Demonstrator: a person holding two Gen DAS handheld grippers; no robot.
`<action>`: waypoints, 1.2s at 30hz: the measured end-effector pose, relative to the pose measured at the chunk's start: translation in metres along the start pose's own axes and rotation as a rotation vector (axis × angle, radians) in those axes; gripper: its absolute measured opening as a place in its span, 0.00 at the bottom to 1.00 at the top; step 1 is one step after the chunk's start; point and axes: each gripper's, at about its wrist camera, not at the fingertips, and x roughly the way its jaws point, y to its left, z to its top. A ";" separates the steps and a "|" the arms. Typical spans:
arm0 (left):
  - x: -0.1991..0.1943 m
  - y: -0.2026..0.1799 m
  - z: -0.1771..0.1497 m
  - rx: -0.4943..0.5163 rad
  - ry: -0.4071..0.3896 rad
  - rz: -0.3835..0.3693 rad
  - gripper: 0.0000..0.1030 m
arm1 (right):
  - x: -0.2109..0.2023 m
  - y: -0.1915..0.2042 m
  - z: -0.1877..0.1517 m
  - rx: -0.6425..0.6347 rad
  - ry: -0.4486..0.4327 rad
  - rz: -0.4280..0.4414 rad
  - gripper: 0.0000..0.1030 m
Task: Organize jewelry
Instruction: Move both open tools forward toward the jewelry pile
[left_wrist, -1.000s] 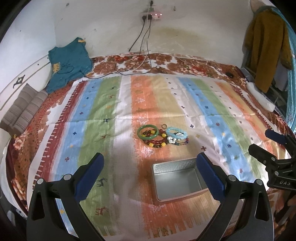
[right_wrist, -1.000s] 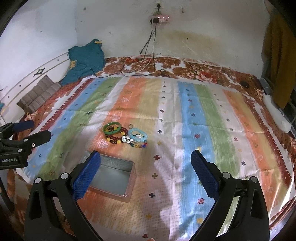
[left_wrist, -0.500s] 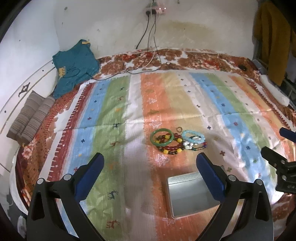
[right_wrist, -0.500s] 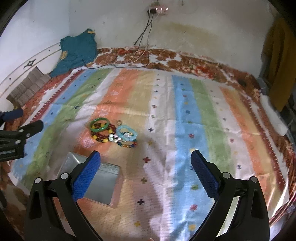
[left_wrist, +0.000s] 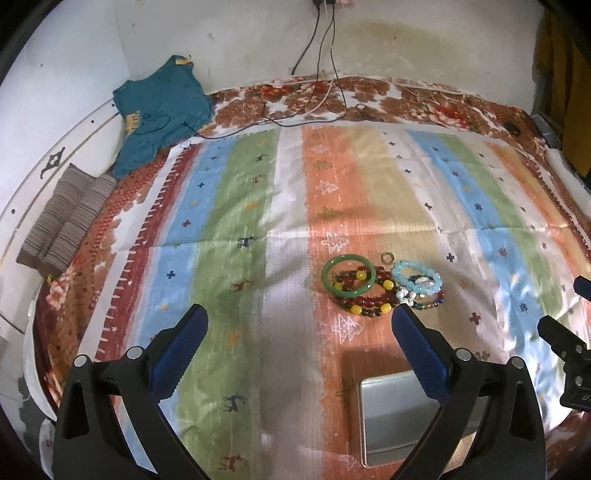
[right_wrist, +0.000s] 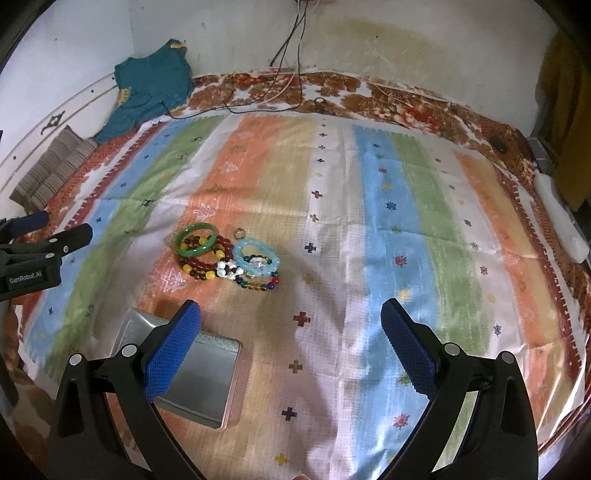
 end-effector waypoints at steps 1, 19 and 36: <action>0.000 0.000 0.001 0.001 -0.003 0.001 0.95 | 0.002 0.001 0.001 -0.004 0.003 -0.003 0.96; 0.053 0.000 0.018 0.022 0.082 0.041 0.95 | 0.043 0.001 0.017 -0.011 0.067 -0.012 0.96; 0.100 0.000 0.032 0.024 0.167 0.024 0.95 | 0.092 -0.004 0.032 -0.001 0.136 -0.003 0.96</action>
